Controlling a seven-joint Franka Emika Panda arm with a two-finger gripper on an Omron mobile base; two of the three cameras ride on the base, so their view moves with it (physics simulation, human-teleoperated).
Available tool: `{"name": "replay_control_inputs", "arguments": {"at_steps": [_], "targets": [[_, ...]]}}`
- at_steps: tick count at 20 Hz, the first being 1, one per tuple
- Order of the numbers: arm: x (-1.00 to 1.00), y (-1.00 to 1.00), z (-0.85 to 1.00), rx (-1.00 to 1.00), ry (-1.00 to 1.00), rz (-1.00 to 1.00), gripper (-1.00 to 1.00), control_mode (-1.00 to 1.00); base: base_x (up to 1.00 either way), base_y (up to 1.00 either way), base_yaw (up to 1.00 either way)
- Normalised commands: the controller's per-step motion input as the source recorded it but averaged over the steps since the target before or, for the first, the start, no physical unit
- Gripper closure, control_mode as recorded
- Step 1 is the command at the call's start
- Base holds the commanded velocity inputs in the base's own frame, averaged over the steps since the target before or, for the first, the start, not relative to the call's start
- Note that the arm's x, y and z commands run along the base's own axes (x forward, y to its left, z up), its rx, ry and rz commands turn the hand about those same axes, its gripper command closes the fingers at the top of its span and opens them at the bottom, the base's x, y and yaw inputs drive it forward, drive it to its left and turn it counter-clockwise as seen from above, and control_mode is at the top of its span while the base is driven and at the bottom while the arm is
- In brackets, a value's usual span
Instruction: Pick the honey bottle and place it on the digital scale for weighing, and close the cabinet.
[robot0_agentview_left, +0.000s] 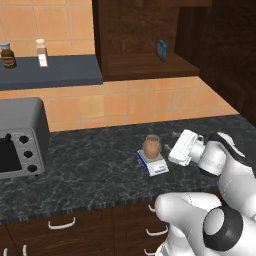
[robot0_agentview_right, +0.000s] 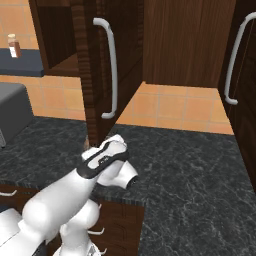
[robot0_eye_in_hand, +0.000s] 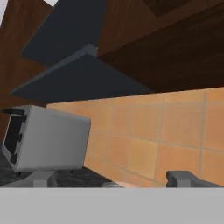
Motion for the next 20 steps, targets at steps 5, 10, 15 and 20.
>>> {"name": "replay_control_inputs", "arguments": {"at_steps": [5, 10, 15, 20], "targets": [[-0.73, -0.38, 0.33, 0.07, -0.19, 0.00, -1.00, -1.00, 0.00, 0.00, 0.00], [-0.88, -0.26, 0.08, 0.03, -0.16, 0.00, -1.00, -1.00, 0.00, 0.00, 0.00], [-0.81, -0.61, 0.36, 0.08, -0.06, 0.00, -1.00, -1.00, 0.00, 0.00, 0.00], [-0.82, -0.62, 0.32, 0.07, -0.01, 0.00, -1.00, -1.00, 0.00, 0.00, 0.00]]}}
